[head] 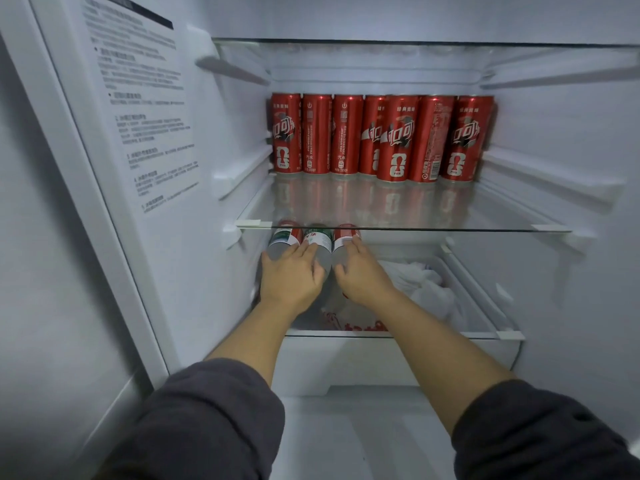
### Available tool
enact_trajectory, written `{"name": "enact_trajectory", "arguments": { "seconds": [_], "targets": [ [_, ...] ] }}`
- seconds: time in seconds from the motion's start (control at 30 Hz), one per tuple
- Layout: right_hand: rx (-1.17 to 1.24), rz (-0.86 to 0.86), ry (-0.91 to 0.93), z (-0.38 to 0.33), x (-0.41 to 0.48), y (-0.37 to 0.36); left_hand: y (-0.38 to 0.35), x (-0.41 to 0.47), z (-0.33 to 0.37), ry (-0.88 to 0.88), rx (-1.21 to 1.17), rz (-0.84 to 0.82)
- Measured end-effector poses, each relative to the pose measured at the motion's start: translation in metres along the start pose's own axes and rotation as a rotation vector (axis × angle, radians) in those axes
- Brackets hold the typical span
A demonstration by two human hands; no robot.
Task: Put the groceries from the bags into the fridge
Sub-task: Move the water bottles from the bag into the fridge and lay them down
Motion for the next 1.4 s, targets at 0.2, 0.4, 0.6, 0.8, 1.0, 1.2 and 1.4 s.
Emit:
{"name": "enact_trajectory", "arguments": {
  "seconds": [0.2, 0.4, 0.6, 0.8, 1.0, 1.2, 1.4],
  "targets": [
    [-0.052, 0.019, 0.032, 0.001, 0.002, -0.001, -0.003, 0.002, -0.002, -0.002, 0.004, 0.074],
    [-0.097, 0.07, 0.045, 0.005, 0.005, -0.005, -0.007, 0.004, -0.003, -0.024, -0.003, 0.173],
    [-0.125, 0.086, 0.054, 0.003, 0.003, 0.0, 0.002, 0.007, -0.006, -0.076, 0.037, 0.14],
    [-0.125, 0.058, 0.056, 0.003, 0.003, 0.001, 0.006, 0.017, -0.006, -0.041, 0.08, -0.051],
    [-0.03, 0.178, -0.046, 0.004, -0.018, 0.005, 0.002, 0.01, 0.001, -0.061, 0.061, -0.058],
    [-0.114, 0.197, -0.163, 0.014, -0.087, 0.014, 0.0, -0.026, 0.024, -0.011, -0.007, 0.233],
    [-0.248, 0.126, -0.262, 0.016, -0.177, 0.048, 0.015, -0.105, 0.056, 0.066, -0.242, 0.267]
  ]
}}
Point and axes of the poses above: each hand's wrist, its own x-axis towards the middle knuckle, its own y-axis out of the back of the hand, z = x × y, the point moved 4 cm from there along x, towards the middle knuckle, and after that the axes turned 3 degrees about -x, right-handed, at the moved point
